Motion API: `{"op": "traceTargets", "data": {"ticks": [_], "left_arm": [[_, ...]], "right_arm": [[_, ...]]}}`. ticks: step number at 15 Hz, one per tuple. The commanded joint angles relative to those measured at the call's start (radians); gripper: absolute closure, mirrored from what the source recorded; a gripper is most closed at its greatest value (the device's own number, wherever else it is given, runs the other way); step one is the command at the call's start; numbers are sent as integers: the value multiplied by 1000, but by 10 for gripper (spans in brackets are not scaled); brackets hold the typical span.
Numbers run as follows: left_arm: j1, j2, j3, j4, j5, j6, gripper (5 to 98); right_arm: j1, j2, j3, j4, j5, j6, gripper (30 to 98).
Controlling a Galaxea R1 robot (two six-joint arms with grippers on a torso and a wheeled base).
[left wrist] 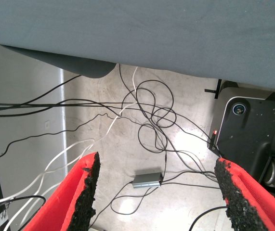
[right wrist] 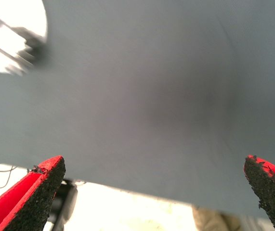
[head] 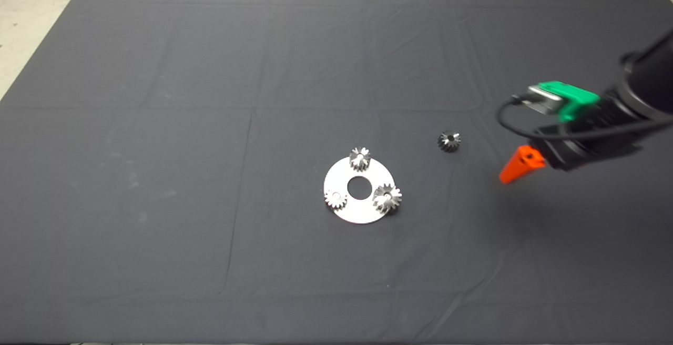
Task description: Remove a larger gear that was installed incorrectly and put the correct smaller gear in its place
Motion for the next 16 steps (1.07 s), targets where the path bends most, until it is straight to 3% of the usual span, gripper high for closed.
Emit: {"op": "traceTargets", "data": {"ticks": [1,6,8,12,16], "left_arm": [[3,-16,16,-12,56,8,439],[3,-16,16,-12,46,1,439],[2,-19,16,-12,46,1,439],[2,-63,16,-12,34,5,439],[3,-71,16,-12,17,1,439]], "right_arm": [[-32,193,-128,49,-74,18,308],[-207,261,-142,-80,-76,68,308],[-239,257,-143,-119,-76,68,308],[-253,267,-169,-171,-79,59,308],[-217,346,-196,-211,-79,54,308]]}}
